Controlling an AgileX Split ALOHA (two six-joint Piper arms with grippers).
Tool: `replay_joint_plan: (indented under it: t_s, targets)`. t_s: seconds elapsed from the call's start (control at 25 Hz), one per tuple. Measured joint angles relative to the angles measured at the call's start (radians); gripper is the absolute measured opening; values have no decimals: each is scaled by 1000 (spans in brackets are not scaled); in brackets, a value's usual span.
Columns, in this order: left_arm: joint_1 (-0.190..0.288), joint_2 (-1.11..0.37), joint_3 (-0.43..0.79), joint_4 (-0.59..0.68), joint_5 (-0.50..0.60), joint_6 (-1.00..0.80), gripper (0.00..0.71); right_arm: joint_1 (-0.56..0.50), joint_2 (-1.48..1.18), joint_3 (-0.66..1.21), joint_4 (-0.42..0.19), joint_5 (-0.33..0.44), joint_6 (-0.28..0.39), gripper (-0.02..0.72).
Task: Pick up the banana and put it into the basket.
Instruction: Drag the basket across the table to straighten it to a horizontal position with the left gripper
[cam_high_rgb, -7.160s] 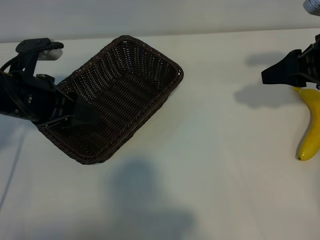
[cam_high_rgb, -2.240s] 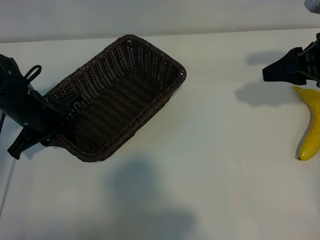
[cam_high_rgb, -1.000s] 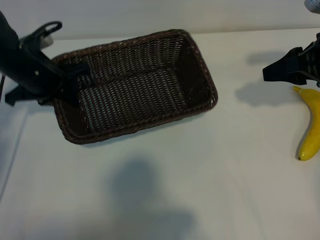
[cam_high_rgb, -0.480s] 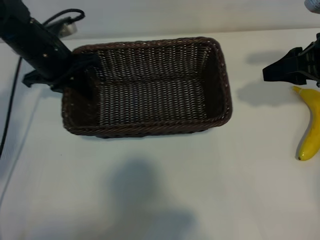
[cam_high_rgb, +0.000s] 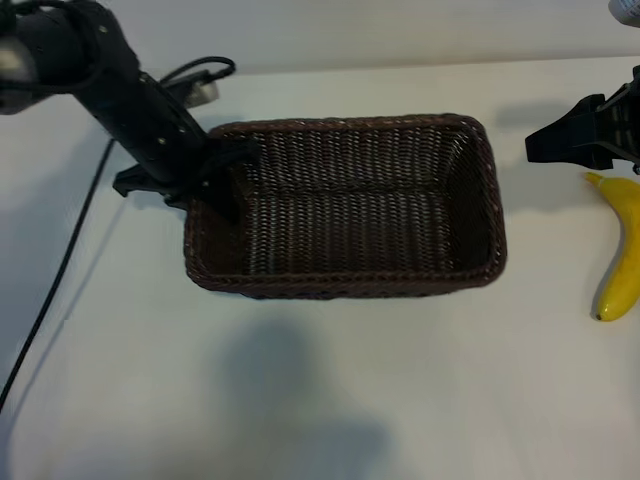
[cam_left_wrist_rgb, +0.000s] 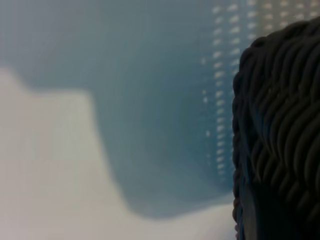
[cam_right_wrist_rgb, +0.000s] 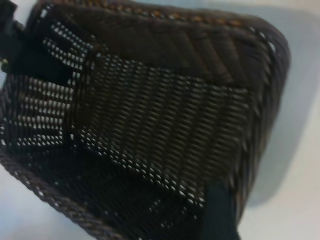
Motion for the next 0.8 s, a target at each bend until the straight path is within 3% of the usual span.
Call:
replay_joint_plan:
  t_s: [0.8]
  targets:
    - [-18, 37, 0, 6, -93, 6, 167, 0, 0, 0, 0, 1, 0, 502]
